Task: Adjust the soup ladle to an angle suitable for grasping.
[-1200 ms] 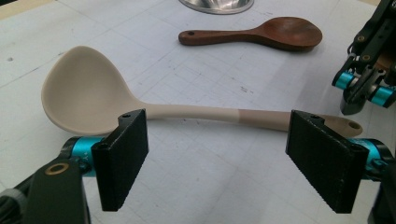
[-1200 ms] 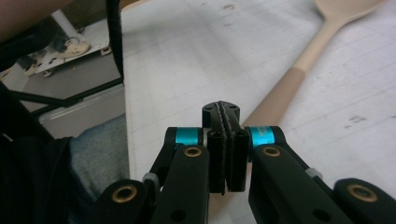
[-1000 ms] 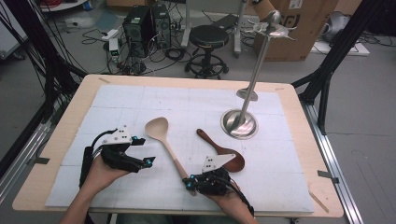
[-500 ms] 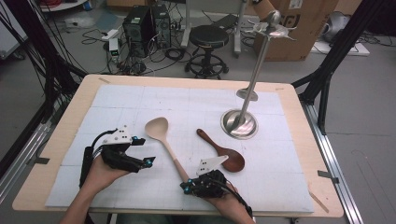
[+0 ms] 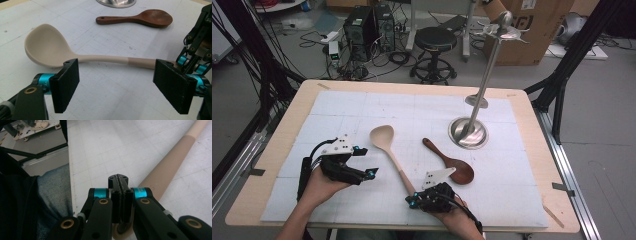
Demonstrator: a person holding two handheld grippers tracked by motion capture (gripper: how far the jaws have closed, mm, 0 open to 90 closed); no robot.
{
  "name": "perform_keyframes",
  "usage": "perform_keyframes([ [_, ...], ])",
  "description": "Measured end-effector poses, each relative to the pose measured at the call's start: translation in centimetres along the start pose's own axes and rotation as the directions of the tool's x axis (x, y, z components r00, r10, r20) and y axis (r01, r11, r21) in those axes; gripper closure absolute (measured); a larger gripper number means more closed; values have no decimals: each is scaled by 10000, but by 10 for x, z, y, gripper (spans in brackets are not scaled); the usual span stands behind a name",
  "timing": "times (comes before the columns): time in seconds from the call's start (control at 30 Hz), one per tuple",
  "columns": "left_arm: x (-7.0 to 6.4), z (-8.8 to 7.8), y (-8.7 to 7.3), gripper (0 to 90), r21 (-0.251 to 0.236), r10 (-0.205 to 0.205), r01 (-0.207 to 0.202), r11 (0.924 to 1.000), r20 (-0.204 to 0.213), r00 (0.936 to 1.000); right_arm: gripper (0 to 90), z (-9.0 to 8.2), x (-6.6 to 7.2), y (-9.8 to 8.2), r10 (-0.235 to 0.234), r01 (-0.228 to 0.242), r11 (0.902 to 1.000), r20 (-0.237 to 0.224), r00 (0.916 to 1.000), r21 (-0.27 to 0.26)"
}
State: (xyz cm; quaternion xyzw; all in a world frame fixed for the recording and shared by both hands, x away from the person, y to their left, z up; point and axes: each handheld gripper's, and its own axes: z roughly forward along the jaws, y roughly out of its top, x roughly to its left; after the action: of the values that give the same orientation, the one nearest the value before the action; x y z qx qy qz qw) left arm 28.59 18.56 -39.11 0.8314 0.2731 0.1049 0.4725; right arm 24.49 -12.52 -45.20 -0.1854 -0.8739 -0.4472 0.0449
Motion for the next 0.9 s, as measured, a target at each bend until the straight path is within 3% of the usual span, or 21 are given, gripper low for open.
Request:
perform_keyframes([
  [0.6, 1, 0, 0, 219, 3, 1, -1, 10000, 32, 10000, 900, 1, 3, -3, 133, -133, 9999, -41, 9999, 58],
  [0.9, 0, 0, 0, 219, -9, -5, 5, 10000, 8, 10000, 900, -5, 8, -6, -20, 17, 9999, 212, 9998, 135],
])
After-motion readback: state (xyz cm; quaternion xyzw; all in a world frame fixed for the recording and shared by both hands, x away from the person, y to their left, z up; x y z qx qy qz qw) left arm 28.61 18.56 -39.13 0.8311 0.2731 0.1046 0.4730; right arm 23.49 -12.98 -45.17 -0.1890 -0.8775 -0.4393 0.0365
